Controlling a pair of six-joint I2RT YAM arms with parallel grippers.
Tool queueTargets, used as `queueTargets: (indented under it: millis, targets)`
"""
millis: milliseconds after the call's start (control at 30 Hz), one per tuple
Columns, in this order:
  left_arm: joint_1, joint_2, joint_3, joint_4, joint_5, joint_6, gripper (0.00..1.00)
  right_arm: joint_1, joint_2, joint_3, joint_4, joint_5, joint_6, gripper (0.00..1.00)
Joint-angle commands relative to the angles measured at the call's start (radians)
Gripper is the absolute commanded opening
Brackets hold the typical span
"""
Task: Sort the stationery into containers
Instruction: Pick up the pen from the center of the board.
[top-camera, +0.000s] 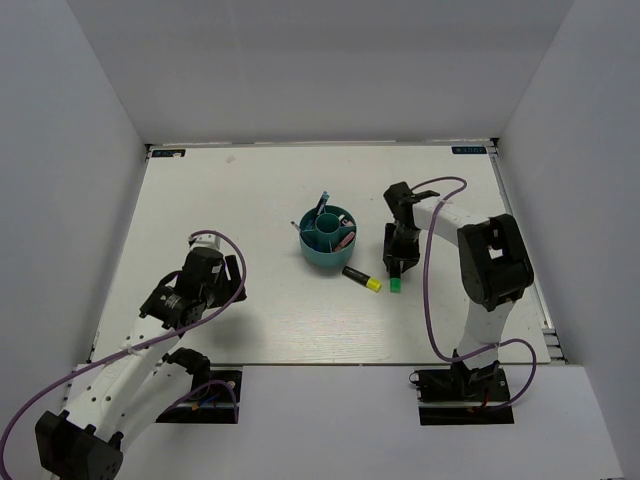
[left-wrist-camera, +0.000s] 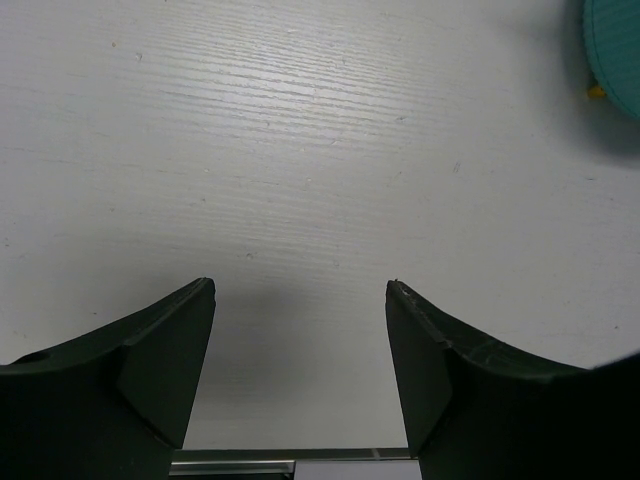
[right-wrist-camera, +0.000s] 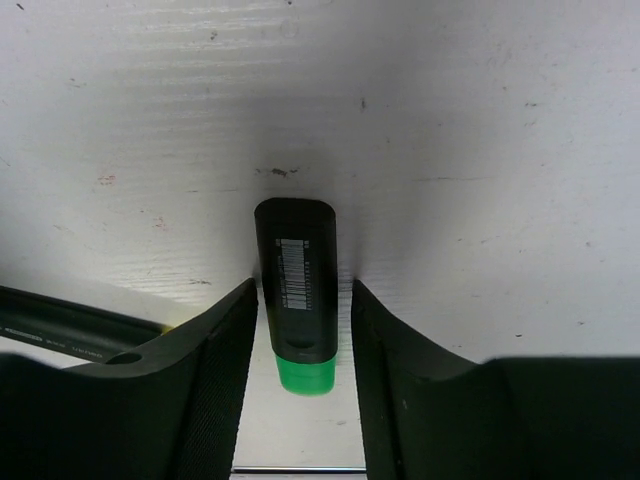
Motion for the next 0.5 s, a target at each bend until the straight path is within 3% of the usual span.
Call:
queueTargets:
  millis: [0,100,167,333,467]
  targets:
    - [0.004,-0.014,-0.007,0.009,0.005,0.006,0.79,-0.01,0.035,-0.027,0.023,0.039,0.0,0.5]
    - [0.005,-0.014,-0.005,0.01,0.004,0.006,0.79,-0.013,0.044,-0.03,0.033,0.036,-0.002,0.5]
    - [0.005,-0.012,-0.005,0.013,0.004,0.006,0.79,-0.013,0.046,-0.033,0.041,0.033,-0.011,0.41]
    - [0.004,-0.009,-0.005,0.009,0.004,0.004,0.79,-0.019,-0.005,-0.047,0.095,-0.002,-0.062,0.0]
    - [0.005,-0.006,-0.007,0.012,0.005,0.006,0.79,-0.014,-0.104,-0.046,0.164,-0.039,-0.14,0.0]
